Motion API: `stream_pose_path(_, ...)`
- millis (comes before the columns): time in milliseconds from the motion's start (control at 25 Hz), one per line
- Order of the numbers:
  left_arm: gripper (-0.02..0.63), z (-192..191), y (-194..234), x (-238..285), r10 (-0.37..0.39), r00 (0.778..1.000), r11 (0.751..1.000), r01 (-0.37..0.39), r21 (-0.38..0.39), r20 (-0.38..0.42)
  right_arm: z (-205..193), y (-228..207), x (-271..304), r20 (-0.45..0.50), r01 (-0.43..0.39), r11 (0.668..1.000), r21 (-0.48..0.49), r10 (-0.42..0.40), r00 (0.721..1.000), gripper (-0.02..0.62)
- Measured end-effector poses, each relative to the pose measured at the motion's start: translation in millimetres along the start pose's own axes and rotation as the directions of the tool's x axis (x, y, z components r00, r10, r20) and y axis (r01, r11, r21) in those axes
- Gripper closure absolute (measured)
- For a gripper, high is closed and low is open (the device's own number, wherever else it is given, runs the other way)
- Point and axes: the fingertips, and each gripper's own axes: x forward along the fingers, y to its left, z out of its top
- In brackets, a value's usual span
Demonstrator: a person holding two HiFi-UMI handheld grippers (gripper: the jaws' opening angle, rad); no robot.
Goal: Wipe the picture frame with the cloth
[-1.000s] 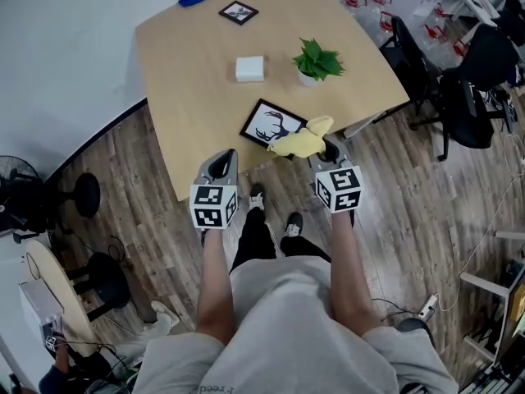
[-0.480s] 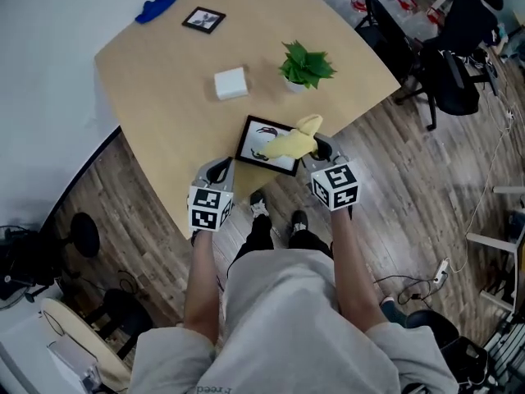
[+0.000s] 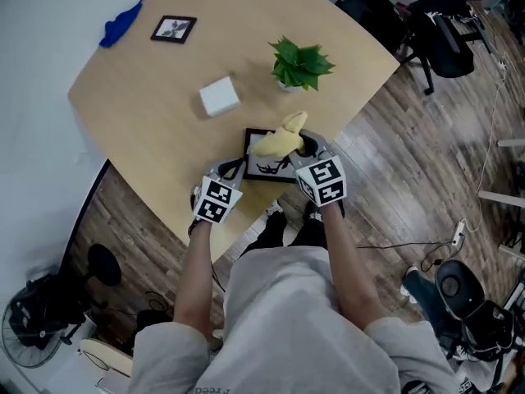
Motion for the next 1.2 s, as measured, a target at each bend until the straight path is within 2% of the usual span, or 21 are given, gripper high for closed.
stream_pose_path(120, 0.554, -10, 0, 19, -0.071, 0.995, 0.995, 0.075, 0.064, -0.07, -3, 4, 16, -0.02, 0.003, 1.0, 0.003, -0.003, 1.0, 0.529)
stream_pose_path(200, 0.554, -14, 2, 27, -0.102, 0.99, 0.991, 0.11, 0.076, -0.097, -5, 8, 26, -0.036, -0.004, 1.0, -0.001, 0.004, 0.999, 0.529)
stream_pose_path(520, 0.554, -30, 1, 48, -0.194, 0.969, 0.974, 0.209, 0.089, -0.153, -11, 23, 60, -0.078, -0.048, 0.998, -0.027, 0.045, 0.996, 0.529)
stream_pose_path(760, 0.554, -30, -1, 47, -0.218, 0.963, 0.964, 0.238, 0.12, -0.16, -13, 38, 85, -0.131, -0.096, 0.995, -0.021, 0.093, 0.987, 0.529)
stream_pose_path(880, 0.554, -30, -1, 47, -0.219, 0.963, 0.962, 0.24, 0.131, -0.155, -22, 54, 101, -0.178, -0.154, 0.987, -0.037, 0.145, 0.973, 0.529)
stream_pose_path(1000, 0.554, -31, -1, 48, -0.224, 0.963, 0.959, 0.245, 0.141, -0.152, -46, 71, 115, -0.259, -0.203, 0.978, -0.053, 0.183, 0.948, 0.529)
stream_pose_path(1120, 0.554, -30, -1, 48, -0.228, 0.962, 0.958, 0.249, 0.145, -0.147, -73, 80, 126, -0.349, -0.233, 0.965, -0.124, 0.177, 0.92, 0.529)
stream_pose_path(1200, 0.554, -31, -1, 48, -0.228, 0.962, 0.958, 0.249, 0.144, -0.148, -78, 82, 129, -0.362, -0.245, 0.956, -0.161, 0.174, 0.916, 0.529)
